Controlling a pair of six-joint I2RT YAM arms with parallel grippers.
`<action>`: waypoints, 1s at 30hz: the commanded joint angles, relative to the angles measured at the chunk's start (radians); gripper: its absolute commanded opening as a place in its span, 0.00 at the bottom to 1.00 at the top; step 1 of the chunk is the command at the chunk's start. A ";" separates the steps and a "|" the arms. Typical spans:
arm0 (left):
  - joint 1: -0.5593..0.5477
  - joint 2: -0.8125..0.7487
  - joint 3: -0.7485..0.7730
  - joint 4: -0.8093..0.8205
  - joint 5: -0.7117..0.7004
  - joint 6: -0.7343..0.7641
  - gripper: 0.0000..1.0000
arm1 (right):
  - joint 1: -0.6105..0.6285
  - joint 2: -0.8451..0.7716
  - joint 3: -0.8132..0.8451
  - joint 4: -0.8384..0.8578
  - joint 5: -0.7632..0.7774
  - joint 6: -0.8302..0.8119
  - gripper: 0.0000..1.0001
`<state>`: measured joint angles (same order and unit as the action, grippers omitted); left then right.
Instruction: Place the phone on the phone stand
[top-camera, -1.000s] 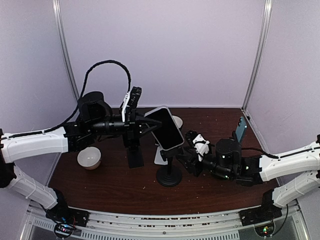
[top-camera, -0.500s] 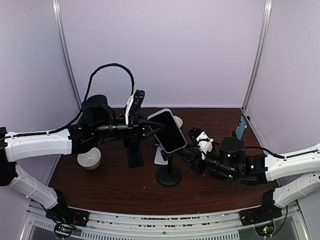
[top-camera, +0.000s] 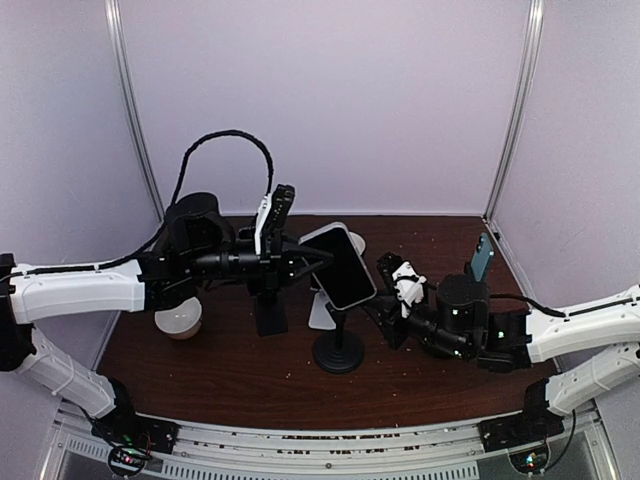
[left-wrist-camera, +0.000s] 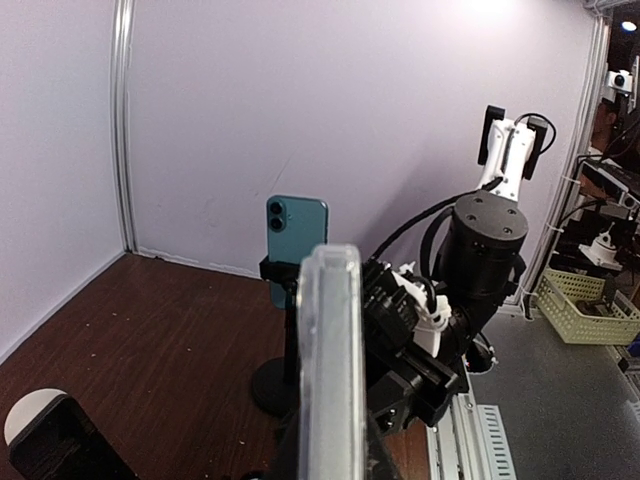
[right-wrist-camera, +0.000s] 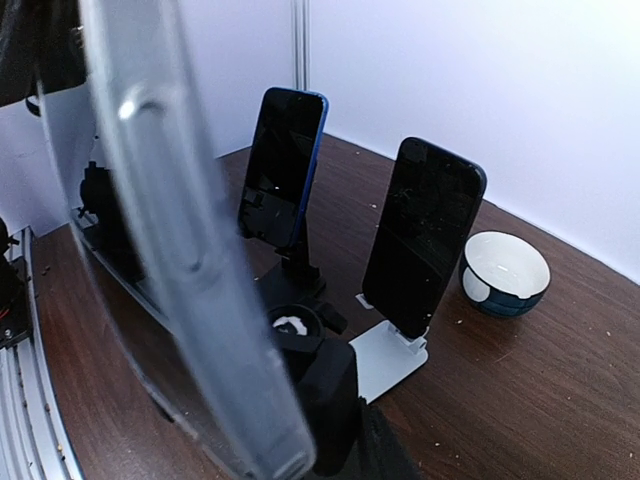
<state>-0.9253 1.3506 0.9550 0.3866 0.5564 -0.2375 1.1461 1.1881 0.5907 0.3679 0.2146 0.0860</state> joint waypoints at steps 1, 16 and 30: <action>-0.013 0.005 -0.002 0.068 -0.016 0.025 0.00 | 0.003 0.028 0.029 -0.002 0.020 0.031 0.16; -0.107 0.048 -0.063 0.037 -0.298 0.070 0.00 | 0.045 0.048 0.025 0.015 0.120 0.122 0.03; -0.081 0.067 0.145 -0.757 -0.382 0.130 0.00 | 0.011 0.065 0.042 -0.081 0.205 0.214 0.00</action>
<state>-1.0393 1.3586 1.0565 0.1192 0.2321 -0.1539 1.1812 1.2404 0.6189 0.3477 0.3622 0.2134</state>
